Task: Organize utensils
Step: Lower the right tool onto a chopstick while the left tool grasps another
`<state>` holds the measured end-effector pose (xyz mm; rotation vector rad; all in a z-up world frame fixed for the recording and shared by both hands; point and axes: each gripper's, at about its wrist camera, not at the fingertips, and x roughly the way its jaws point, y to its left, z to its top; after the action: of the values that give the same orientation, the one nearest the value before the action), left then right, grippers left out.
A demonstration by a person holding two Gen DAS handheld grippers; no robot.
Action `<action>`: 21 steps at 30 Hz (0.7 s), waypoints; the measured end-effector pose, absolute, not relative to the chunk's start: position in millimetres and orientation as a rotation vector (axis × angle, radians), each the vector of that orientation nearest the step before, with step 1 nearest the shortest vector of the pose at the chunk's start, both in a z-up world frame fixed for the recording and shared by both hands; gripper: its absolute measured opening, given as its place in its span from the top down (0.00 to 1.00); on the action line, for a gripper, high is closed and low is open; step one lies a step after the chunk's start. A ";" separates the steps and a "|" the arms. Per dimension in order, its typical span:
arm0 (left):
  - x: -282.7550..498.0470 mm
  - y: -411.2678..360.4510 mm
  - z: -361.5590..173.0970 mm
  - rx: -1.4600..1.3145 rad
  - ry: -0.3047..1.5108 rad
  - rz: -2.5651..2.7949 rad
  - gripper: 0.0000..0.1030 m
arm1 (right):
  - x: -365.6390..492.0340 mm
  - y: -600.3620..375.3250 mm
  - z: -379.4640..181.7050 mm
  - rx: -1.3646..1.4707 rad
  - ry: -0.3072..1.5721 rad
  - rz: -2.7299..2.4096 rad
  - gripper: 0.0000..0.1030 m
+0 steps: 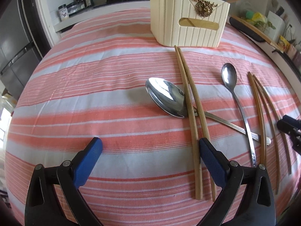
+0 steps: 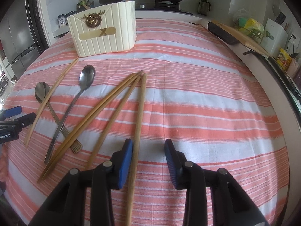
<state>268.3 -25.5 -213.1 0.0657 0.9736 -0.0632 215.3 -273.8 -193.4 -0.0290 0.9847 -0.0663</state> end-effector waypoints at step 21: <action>195.1 41.5 -186.9 -0.020 0.961 0.011 0.95 | 192.0 -288.9 -189.2 -0.064 1.019 -0.065 0.93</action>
<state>195.1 41.5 -186.9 -0.0195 0.9611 0.0107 192.0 -288.9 -189.2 -0.0643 1.0190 -0.0655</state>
